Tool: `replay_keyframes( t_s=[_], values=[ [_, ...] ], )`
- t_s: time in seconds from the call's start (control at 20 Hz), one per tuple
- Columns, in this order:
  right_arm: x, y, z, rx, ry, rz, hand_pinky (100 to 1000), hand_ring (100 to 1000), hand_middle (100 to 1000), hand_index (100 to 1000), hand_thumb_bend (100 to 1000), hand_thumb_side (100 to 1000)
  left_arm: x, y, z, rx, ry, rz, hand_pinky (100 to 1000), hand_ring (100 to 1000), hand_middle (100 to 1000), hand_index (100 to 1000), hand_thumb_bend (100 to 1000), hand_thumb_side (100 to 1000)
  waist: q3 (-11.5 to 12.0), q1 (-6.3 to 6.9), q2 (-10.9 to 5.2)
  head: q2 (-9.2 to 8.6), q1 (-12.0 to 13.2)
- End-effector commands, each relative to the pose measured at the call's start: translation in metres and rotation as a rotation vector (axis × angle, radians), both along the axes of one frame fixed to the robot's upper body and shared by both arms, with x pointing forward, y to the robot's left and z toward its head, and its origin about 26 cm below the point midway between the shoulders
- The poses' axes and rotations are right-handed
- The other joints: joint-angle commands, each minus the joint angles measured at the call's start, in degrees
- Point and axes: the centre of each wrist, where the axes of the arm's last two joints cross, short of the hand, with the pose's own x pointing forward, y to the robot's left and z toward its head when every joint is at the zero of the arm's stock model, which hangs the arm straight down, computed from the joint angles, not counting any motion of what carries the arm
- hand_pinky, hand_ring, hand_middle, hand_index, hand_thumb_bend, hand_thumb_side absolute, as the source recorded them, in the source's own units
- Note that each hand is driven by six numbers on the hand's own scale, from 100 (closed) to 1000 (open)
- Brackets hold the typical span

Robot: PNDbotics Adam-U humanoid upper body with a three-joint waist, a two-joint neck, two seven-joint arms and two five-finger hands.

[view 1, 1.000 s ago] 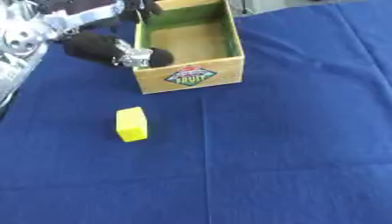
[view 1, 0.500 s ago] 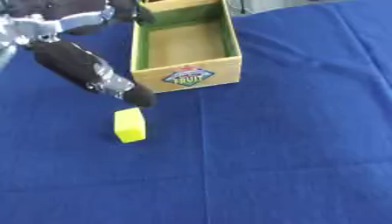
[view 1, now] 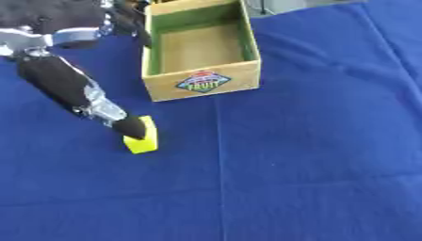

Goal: Pick up objects on the table and place them in the box.

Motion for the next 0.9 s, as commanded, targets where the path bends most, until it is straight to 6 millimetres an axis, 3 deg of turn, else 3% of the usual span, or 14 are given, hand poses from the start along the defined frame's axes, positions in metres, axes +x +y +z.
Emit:
replay_keyframes(
  t_s=[0.05, 0.5, 0.9],
  values=[
    [-0.005, -0.001, 0.011, -0.031, -0.028, -0.004, 637, 666, 523, 730, 100, 910, -0.003, 0.003, 0.003, 0.038, -0.015, 0.037, 615, 757, 714, 838, 927, 1000, 0.1, -0.41, -1.26, -0.22, 0.0],
    [-0.005, 0.000, 0.012, -0.025, -0.033, 0.000, 639, 667, 523, 730, 100, 911, 0.026, 0.002, -0.029, 0.039, 0.087, 0.116, 589, 733, 686, 823, 821, 1000, -0.3, -0.84, -0.79, -0.52, 0.3],
    [-0.004, 0.001, 0.012, -0.020, -0.037, 0.003, 641, 669, 523, 730, 100, 911, 0.050, 0.011, -0.058, 0.038, 0.174, 0.199, 583, 710, 664, 822, 810, 1000, -0.5, -1.02, -0.29, -0.63, 0.4]
  ],
)
